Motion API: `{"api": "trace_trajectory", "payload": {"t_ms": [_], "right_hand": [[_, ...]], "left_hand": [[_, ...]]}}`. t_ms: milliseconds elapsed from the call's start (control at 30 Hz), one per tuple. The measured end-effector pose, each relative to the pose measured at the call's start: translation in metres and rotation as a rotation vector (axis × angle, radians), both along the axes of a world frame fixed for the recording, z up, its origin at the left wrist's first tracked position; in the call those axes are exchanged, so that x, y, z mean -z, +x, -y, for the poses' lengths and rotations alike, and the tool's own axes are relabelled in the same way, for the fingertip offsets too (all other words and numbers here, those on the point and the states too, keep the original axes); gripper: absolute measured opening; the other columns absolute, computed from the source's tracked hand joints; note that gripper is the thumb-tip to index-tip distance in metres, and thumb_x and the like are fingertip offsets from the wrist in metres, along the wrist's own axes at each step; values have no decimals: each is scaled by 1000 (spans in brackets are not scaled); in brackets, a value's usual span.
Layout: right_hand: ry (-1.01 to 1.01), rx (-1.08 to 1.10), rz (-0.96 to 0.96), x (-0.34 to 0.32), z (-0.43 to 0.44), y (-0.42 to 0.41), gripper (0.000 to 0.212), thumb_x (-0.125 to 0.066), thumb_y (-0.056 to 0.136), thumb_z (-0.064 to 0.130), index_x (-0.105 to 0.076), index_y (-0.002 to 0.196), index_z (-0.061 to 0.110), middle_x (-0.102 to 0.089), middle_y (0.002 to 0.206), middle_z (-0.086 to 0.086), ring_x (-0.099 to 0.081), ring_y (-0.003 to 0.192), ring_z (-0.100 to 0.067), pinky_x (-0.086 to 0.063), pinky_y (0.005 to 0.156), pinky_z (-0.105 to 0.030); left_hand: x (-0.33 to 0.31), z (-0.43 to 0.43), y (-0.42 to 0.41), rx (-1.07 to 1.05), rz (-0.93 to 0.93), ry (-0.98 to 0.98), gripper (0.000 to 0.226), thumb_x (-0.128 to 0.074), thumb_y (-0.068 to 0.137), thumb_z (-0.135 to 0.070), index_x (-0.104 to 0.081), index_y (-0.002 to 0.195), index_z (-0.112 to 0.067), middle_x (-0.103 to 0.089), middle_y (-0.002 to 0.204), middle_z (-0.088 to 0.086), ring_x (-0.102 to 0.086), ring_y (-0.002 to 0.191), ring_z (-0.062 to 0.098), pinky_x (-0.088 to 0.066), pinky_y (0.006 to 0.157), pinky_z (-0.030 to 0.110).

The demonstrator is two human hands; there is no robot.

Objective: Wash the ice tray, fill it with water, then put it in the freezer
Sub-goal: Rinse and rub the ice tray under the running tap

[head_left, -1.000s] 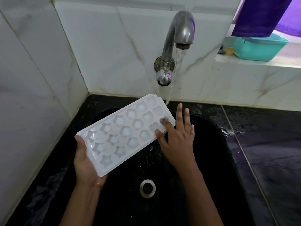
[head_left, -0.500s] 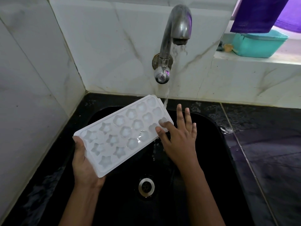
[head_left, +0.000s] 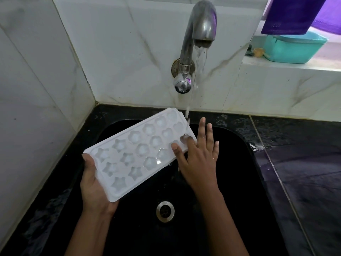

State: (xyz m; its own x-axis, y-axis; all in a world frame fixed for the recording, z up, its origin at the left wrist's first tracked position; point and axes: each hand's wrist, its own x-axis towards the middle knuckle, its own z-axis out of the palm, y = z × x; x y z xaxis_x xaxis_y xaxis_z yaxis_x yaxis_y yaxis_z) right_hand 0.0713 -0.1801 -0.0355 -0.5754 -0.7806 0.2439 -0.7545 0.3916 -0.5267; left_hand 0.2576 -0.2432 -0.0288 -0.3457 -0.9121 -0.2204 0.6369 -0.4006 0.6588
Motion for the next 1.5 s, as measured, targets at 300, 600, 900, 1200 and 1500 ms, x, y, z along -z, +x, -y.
{"api": "trace_trajectory", "payload": {"t_ms": [300, 600, 900, 1200, 1500], "right_hand": [[-19, 35, -33, 3, -1, -7, 60, -17, 86, 65, -59, 111, 30, 11, 157, 7, 22, 141, -8, 5, 114, -45], [12, 50, -43, 3, -1, -7, 65, -12, 84, 67, -58, 115, 32, 17, 156, 9, 27, 139, -7, 10, 113, -46], [-8, 59, -34, 5, -2, -5, 58, -11, 88, 62, -58, 112, 36, 9, 159, 6, 23, 141, -8, 9, 114, -45], [-27, -45, 11, 4, -1, -7, 63, -14, 85, 65, -60, 115, 34, 14, 154, 14, 27, 138, -3, 10, 113, -42], [-10, -79, 65, 6, -1, -7, 64, -15, 82, 69, -54, 122, 36, 17, 152, 16, 29, 136, 0, 9, 113, -42]], "left_hand": [[0, -5, -5, 3, -17, -15, 67, -21, 99, -59, -72, 110, -16, -68, 116, 12, -68, 100, 29, -58, 67, 38], [4, -4, -5, -35, 47, -56, 66, -28, 91, -62, -63, 123, -16, -65, 124, 11, -65, 109, 29, -58, 72, 37], [4, 1, 0, -42, 4, -20, 67, -21, 98, -60, -69, 114, -17, -66, 121, 13, -66, 105, 29, -58, 71, 40], [1, 1, 1, -74, -16, -39, 65, -23, 99, -58, -73, 109, -18, -66, 121, 12, -66, 105, 29, -58, 70, 39], [-5, -5, -4, -73, 9, -47, 68, -20, 99, -59, -76, 100, -21, -69, 115, 9, -68, 101, 26, -58, 67, 36]]}}
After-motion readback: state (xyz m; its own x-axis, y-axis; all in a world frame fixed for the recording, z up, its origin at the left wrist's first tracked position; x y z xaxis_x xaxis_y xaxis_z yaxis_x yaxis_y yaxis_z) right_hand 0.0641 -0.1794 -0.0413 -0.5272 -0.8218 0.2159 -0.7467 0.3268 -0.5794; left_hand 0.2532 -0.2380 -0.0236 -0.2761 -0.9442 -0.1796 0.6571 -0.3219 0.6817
